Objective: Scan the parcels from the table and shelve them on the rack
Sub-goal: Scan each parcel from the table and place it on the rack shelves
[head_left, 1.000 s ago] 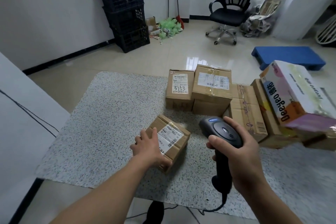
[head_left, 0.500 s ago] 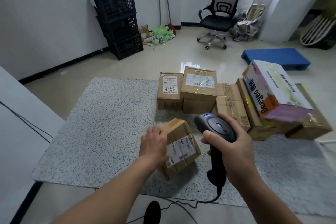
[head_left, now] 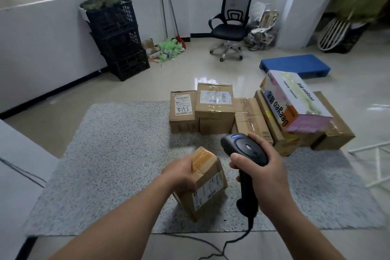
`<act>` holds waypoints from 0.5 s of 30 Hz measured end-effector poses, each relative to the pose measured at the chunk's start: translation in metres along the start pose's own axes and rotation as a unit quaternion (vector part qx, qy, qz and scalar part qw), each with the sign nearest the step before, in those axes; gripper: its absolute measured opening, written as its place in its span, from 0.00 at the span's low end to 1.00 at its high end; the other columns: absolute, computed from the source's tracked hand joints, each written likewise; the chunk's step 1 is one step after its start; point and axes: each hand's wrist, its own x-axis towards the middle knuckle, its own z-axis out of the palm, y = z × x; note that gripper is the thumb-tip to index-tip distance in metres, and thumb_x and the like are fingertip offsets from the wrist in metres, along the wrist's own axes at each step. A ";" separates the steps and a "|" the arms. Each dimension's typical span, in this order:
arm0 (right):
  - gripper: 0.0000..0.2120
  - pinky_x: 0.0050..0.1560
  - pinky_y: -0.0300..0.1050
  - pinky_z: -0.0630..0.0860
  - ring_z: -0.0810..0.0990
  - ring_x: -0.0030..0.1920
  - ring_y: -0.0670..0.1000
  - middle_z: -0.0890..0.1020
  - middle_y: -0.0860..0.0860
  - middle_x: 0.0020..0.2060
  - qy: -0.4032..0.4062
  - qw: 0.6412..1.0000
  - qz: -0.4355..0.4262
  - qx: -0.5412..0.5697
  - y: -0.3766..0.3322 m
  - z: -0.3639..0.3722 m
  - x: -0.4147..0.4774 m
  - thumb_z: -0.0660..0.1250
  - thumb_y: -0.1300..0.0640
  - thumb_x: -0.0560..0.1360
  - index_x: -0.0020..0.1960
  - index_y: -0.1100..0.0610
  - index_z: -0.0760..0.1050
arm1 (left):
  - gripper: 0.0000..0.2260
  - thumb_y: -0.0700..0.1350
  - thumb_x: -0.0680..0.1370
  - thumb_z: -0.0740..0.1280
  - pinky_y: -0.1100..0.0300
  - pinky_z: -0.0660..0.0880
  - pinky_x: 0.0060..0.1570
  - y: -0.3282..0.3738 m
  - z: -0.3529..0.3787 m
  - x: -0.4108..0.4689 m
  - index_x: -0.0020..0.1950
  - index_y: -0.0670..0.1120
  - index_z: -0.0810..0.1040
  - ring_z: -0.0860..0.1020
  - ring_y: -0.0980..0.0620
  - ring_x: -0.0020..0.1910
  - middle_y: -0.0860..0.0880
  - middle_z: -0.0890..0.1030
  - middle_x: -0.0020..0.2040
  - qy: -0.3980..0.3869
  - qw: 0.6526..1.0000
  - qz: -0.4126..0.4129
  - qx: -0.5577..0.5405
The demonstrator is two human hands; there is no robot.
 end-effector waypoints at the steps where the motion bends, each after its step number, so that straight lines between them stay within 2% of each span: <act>1: 0.42 0.54 0.60 0.83 0.85 0.54 0.56 0.84 0.51 0.57 0.007 1.000 -0.001 0.000 -0.002 0.001 -0.001 0.78 0.42 0.55 0.69 0.45 0.74 | 0.31 0.46 0.65 0.79 0.51 0.80 0.53 -0.002 -0.003 -0.001 0.62 0.54 0.68 0.77 0.51 0.51 0.52 0.76 0.52 0.000 1.000 -0.007 -0.013; 5: 0.42 0.51 0.57 0.84 0.86 0.53 0.57 0.84 0.51 0.57 0.019 1.000 -0.004 -0.002 -0.010 0.019 -0.006 0.78 0.42 0.56 0.69 0.46 0.75 | 0.35 0.42 0.66 0.79 0.48 0.80 0.54 -0.020 -0.022 -0.010 0.65 0.54 0.62 0.77 0.49 0.52 0.50 0.75 0.54 0.005 0.996 -0.031 -0.087; 9: 0.37 0.42 0.51 0.83 0.86 0.51 0.58 0.84 0.52 0.55 0.011 1.000 -0.002 -0.001 -0.012 0.051 -0.015 0.79 0.50 0.61 0.69 0.48 0.75 | 0.39 0.41 0.66 0.79 0.46 0.79 0.57 -0.052 -0.042 -0.023 0.68 0.54 0.58 0.76 0.47 0.56 0.49 0.75 0.58 0.020 0.986 -0.023 -0.165; 11: 0.36 0.39 0.48 0.82 0.86 0.49 0.59 0.84 0.54 0.55 0.005 1.000 0.004 0.005 -0.014 0.070 -0.021 0.78 0.52 0.61 0.69 0.48 0.75 | 0.44 0.41 0.63 0.79 0.44 0.79 0.58 -0.070 -0.052 -0.032 0.70 0.56 0.57 0.76 0.46 0.58 0.49 0.74 0.59 0.032 0.974 -0.015 -0.224; 15: 0.34 0.36 0.51 0.82 0.86 0.45 0.63 0.85 0.56 0.52 -0.003 1.000 0.009 0.017 -0.021 0.106 -0.034 0.78 0.54 0.62 0.67 0.48 0.76 | 0.50 0.43 0.57 0.80 0.42 0.77 0.61 -0.108 -0.070 -0.046 0.71 0.58 0.57 0.76 0.44 0.60 0.48 0.75 0.61 0.073 0.941 0.003 -0.329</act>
